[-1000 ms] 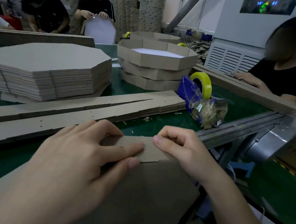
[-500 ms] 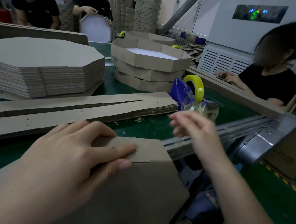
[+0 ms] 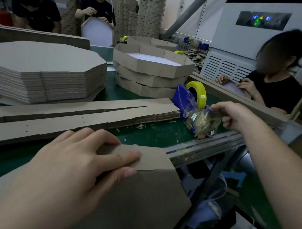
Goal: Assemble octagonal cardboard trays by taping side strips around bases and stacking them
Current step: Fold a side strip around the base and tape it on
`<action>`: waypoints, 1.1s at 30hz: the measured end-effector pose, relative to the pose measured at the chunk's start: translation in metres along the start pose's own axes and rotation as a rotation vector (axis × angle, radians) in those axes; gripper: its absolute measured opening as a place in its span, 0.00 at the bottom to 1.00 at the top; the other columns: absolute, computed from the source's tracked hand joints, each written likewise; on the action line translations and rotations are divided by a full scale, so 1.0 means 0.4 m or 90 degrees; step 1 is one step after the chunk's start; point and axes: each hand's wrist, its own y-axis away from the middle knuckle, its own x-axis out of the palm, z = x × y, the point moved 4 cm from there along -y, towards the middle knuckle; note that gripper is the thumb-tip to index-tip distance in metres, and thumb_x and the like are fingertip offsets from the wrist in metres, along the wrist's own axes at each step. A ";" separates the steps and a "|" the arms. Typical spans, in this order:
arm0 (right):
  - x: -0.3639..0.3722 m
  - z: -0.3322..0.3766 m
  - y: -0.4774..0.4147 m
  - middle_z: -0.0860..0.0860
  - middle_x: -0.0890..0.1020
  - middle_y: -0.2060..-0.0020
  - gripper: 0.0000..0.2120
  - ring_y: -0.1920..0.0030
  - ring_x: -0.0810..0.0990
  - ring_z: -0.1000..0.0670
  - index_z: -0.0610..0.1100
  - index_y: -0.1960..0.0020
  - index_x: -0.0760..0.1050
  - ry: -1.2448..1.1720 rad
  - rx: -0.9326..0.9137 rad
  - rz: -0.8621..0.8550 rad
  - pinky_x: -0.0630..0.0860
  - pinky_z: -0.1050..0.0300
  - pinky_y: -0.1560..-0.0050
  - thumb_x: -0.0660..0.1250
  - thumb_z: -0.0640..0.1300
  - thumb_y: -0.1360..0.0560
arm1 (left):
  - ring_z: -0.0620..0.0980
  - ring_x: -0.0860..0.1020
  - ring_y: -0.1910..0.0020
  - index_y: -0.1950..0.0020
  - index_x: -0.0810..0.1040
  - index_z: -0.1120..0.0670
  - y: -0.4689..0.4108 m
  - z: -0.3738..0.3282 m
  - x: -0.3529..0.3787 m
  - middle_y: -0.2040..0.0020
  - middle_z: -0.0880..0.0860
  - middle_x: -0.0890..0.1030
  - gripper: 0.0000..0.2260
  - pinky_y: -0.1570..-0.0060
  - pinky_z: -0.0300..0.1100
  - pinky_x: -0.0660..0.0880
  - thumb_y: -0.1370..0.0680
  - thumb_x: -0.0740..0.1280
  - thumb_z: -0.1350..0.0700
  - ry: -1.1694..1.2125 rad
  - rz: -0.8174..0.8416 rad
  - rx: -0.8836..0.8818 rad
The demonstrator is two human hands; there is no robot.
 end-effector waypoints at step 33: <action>0.334 -0.122 0.729 0.53 0.63 0.83 0.11 0.83 0.56 0.57 0.40 0.67 0.82 -0.473 -0.146 0.194 0.50 0.66 0.79 0.79 0.44 0.46 | 0.49 0.80 0.51 0.44 0.81 0.39 -0.002 0.000 0.002 0.48 0.43 0.80 0.20 0.57 0.47 0.77 0.32 0.60 0.39 0.014 0.076 -0.009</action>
